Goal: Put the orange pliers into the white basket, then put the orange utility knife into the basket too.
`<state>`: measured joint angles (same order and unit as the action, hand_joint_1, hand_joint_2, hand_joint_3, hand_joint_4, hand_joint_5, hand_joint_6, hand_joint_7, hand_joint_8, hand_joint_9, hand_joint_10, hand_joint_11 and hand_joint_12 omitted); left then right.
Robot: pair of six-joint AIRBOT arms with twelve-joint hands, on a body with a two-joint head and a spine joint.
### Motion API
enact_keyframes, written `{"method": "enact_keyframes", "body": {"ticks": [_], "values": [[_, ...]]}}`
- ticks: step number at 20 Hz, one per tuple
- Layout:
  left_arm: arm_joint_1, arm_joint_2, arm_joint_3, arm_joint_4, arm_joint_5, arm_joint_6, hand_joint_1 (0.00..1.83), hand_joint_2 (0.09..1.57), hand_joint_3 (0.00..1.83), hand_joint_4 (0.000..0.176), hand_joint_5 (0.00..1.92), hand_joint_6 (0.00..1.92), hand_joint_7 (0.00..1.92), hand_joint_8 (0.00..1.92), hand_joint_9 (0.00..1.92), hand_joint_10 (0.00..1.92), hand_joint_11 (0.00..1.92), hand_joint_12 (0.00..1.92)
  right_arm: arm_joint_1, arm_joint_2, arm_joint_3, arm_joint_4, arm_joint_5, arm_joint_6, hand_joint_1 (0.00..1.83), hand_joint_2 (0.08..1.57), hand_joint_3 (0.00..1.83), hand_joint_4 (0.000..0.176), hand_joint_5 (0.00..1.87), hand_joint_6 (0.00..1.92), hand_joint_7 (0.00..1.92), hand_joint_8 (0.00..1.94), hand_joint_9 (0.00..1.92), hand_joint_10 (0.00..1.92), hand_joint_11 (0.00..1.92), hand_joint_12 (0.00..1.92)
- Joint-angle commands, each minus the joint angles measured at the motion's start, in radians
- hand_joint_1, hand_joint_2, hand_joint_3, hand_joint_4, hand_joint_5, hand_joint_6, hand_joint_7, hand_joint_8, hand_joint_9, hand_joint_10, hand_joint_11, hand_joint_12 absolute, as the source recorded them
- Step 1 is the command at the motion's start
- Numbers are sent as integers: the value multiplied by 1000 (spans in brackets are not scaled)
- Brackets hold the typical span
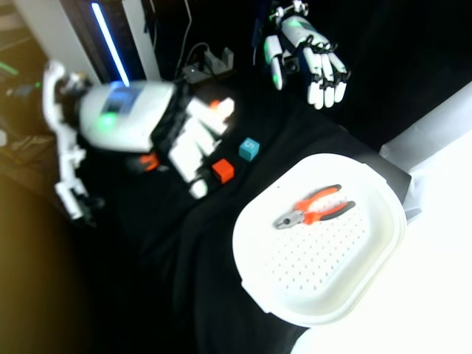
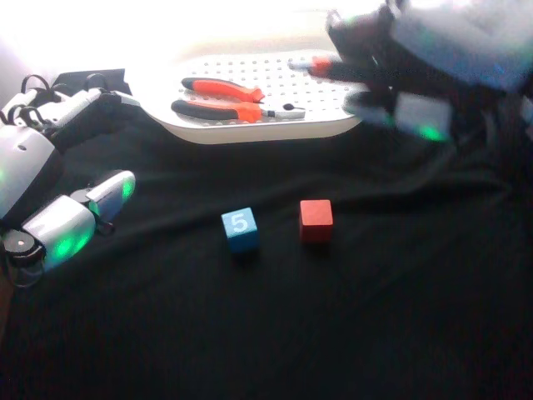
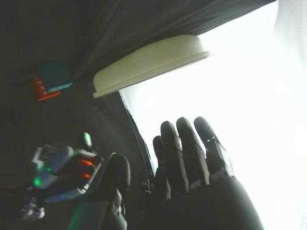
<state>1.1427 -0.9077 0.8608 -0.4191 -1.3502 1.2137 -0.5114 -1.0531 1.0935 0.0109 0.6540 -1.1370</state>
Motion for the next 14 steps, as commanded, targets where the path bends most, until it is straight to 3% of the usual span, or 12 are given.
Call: {"method": "enact_keyframes", "body": {"ticks": [1,2,5,6,7,8,9,10,11,12,13,14], "values": [[-4,-3,-1,20,-113,-3,480,1473,0,0,188,603,510,46,270,468,0,1047,36,-24,33,4,24,-3,1146,1283,0,0,949,1921,1232,1941,1417,1921,1474,1921],[-4,-3,0,21,-109,-3,473,1457,0,0,210,607,503,44,264,476,0,1046,56,-48,63,8,-12,-3,1177,1279,0,0,1007,1921,1253,1941,1433,1921,1496,1921],[-5,-13,6,30,-91,-3,548,1437,0,0,228,684,525,51,286,506,0,1213,111,-141,208,66,-143,-3,1085,1286,6,0,955,1921,1119,1941,1220,1921,1292,1921],[-6,-15,9,31,-83,-6,574,1427,0,0,248,700,538,56,300,525,0,1310,123,-184,258,80,-177,-3,1087,1278,1,0,954,1921,1176,1941,1292,1921,1373,1921],[-6,-18,13,33,-80,-15,531,1427,0,26,241,706,532,52,283,532,0,1331,138,-235,317,88,-230,-3,1041,1290,2,29,951,1921,1192,1941,1298,1921,1381,1921],[-6,-20,15,34,-80,-16,528,1423,0,22,244,725,539,56,264,598,0,1383,145,-268,353,93,-270,-3,998,1299,2,92,931,1921,1146,1941,1260,1921,1348,1921],[-7,-20,18,34,-81,-18,526,1423,0,22,230,713,524,50,218,651,0,1352,149,-289,379,95,-299,-3,1042,1278,0,103,909,1921,1091,1941,1202,1921,1283,1921],[-10,-21,22,34,-78,-28,587,1409,0,7,235,699,518,47,186,679,0,1300,150,-311,403,95,-328,-3,1006,1282,0,101,864,1921,1026,1941,1151,1921,1233,1921],[-11,-21,22,35,-76,-29,536,1406,0,24,216,700,509,44,172,688,0,1250,150,-325,417,95,-339,-3,953,1287,0,67,796,1921,951,1941,1091,1921,1173,1921],[-11,-21,23,36,-75,-29,537,1402,0,26,214,699,508,44,170,698,0,1249,150,-338,428,95,-348,-3,894,1310,4,66,657,1653,703,1820,767,1921,796,1921],[-11,-21,23,36,-77,-29,538,1403,0,24,214,690,508,44,166,714,0,1265,150,-342,429,95,-349,-3,803,1336,2,144,575,1623,465,1467,430,1648,369,1905],[-11,-21,22,36,-79,-29,513,1410,2,18,206,684,507,45,163,728,0,1269,150,-345,428,95,-349,-3,757,1210,0,25,272,718,307,576,220,793,73,1328]]}}
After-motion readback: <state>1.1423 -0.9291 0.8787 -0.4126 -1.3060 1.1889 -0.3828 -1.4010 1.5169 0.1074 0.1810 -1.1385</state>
